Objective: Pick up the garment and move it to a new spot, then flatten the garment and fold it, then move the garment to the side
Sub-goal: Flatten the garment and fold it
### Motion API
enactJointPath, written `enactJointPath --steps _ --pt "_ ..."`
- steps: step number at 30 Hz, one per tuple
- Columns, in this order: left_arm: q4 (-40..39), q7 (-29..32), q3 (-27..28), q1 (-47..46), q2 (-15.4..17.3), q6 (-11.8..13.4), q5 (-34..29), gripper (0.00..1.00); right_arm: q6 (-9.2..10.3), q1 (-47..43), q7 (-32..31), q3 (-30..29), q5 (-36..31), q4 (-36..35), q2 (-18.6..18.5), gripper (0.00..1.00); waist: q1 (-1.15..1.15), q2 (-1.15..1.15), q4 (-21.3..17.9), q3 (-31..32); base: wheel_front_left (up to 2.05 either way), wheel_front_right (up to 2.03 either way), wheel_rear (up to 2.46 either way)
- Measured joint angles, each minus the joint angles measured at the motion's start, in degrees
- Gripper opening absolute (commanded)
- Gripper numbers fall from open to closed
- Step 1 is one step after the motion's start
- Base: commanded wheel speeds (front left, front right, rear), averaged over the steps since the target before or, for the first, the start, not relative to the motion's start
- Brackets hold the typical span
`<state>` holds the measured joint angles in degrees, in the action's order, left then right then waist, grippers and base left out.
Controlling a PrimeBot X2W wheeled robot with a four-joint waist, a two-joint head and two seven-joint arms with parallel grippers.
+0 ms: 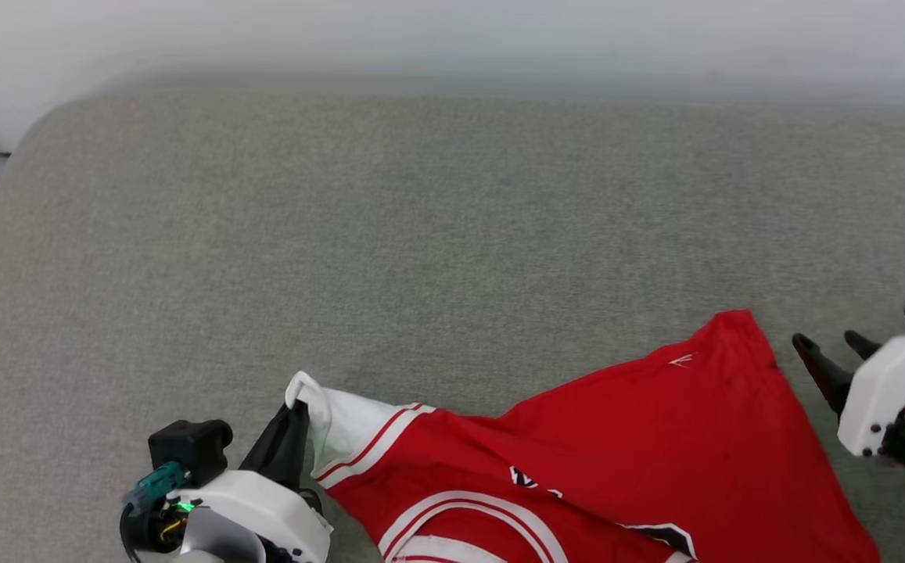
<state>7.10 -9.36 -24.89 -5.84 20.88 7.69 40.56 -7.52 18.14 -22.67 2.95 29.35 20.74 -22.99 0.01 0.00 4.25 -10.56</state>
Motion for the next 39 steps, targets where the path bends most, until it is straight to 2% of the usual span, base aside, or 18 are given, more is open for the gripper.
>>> enactJointPath --steps 5,14,16,17,18,19,23,28,36,39 --pt "-0.5 -0.5 -0.5 -1.4 -0.6 -0.2 -0.4 0.0 0.01 5.3 -9.4 6.6 2.9 0.2 -3.0 1.0 0.0 0.0 1.7 -2.4 0.0 0.0 0.0" --pt "-0.4 -1.0 -0.9 -3.6 -1.4 -0.8 -0.6 0.0 0.03 10.5 -13.1 15.7 4.9 2.7 -5.6 1.0 0.0 0.0 3.3 -6.5 0.0 0.0 0.0" --pt "0.1 -1.3 -1.0 -4.0 -1.7 -1.1 -0.5 0.0 0.15 11.6 -15.7 18.5 7.6 4.4 -6.3 1.0 -0.01 0.0 3.7 -7.4 0.0 0.0 0.0" --pt "0.3 -1.3 -1.1 -4.0 -1.7 -1.1 -0.5 0.0 0.16 12.1 -16.5 19.1 8.4 4.8 -6.5 0.64 -0.01 0.0 3.8 -7.6 0.0 0.0 0.0" --pt "0.5 -1.4 -1.1 -4.0 -1.8 -1.2 -0.5 0.0 0.22 12.3 -16.9 19.5 9.4 5.2 -6.6 0.2 -0.02 0.0 3.8 -7.6 0.0 0.0 0.0" --pt "0.5 -1.4 -1.1 -4.0 -1.8 -1.2 -0.5 0.0 0.22 12.3 -16.9 19.5 9.4 5.2 -6.6 0.0 -0.02 0.0 3.8 -7.6 0.0 0.0 0.0" --pt "1.2 -1.5 -1.1 -4.2 -1.8 -1.2 -0.4 0.0 0.11 12.7 -17.3 21.4 11.5 6.0 -6.4 0.0 -0.02 0.0 3.5 -7.3 0.0 0.0 0.0" --pt "2.1 -1.1 -1.1 -4.6 -1.2 -1.2 -0.2 0.0 -0.02 13.5 -14.5 21.8 12.7 8.1 -6.1 0.0 -0.01 0.0 2.8 -5.6 0.0 0.0 0.0" --pt "4.3 0.7 1.3 -10.2 0.9 -1.1 0.5 0.0 -0.02 15.1 -8.5 19.0 12.8 11.5 -4.8 0.0 -0.01 0.0 0.2 -1.3 0.0 0.0 0.0" --pt "6.2 1.8 1.8 -14.4 2.1 -2.2 0.5 0.0 -0.02 16.9 -5.9 17.7 11.1 13.0 -3.2 0.0 -0.01 0.0 -1.4 0.1 0.0 0.0 0.0"
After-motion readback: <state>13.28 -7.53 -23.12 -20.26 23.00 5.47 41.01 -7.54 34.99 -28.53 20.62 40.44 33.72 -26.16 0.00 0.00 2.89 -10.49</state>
